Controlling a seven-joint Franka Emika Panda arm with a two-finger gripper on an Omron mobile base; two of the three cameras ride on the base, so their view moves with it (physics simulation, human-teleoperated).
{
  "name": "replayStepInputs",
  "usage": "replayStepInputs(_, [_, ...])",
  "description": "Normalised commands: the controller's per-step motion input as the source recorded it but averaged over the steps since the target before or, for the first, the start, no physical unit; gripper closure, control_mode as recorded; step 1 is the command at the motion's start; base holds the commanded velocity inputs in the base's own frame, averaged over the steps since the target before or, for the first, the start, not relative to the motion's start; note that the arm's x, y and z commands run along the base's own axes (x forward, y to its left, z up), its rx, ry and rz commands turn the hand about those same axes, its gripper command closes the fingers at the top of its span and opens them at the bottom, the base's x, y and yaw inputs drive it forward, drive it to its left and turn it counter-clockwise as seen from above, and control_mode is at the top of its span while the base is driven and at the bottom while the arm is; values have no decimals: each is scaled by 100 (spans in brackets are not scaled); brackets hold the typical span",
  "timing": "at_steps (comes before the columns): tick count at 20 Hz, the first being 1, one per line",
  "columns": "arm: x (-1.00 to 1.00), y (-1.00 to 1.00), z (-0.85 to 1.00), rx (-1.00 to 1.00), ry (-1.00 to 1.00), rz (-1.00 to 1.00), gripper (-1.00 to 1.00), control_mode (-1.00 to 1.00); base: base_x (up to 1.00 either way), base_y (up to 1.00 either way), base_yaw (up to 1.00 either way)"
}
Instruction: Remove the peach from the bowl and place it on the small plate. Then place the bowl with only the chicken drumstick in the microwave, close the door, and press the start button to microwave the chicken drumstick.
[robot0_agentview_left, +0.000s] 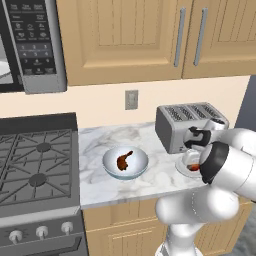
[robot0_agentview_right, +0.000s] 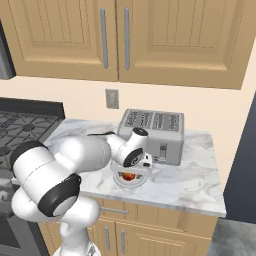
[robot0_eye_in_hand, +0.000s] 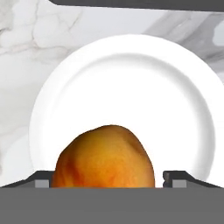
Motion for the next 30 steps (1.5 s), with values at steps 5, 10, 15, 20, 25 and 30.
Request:
replayStepInputs(5, [-4,-1,33,0,0,0,-100,-100,0,0,0])
replayStepInputs(10, [-8,0,56,0,-2,0,-100,-100,0,0,0])
replayStepInputs(15, [-12,49,38,0,-4,-1,-100,-100,0,0,0])
replayStepInputs(20, [-1,100,0,0,-6,0,-100,-100,0,0,0])
replayStepInputs(25, [-5,88,0,3,-2,0,-100,-100,0,0,0])
replayStepInputs(30, [0,69,0,12,3,0,-100,-100,0,0,0])
